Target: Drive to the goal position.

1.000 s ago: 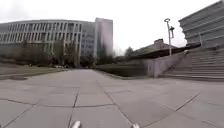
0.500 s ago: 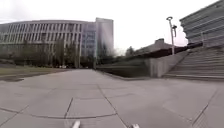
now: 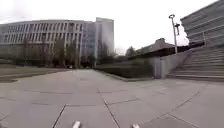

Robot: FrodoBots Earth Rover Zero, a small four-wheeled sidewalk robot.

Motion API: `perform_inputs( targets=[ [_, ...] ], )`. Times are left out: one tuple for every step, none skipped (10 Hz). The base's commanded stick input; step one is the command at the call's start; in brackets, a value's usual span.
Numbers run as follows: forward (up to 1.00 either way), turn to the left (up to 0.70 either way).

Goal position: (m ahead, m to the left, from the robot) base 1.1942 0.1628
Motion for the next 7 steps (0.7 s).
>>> perform_inputs(
  targets=[
    [0.7, -0.01],
    [0.7, -0.01],
    [0.7, -0.01],
    [0.7, -0.01],
    [0.7, -0.01],
    [0.7, -0.01],
    [0.7, -0.01]
  ],
)
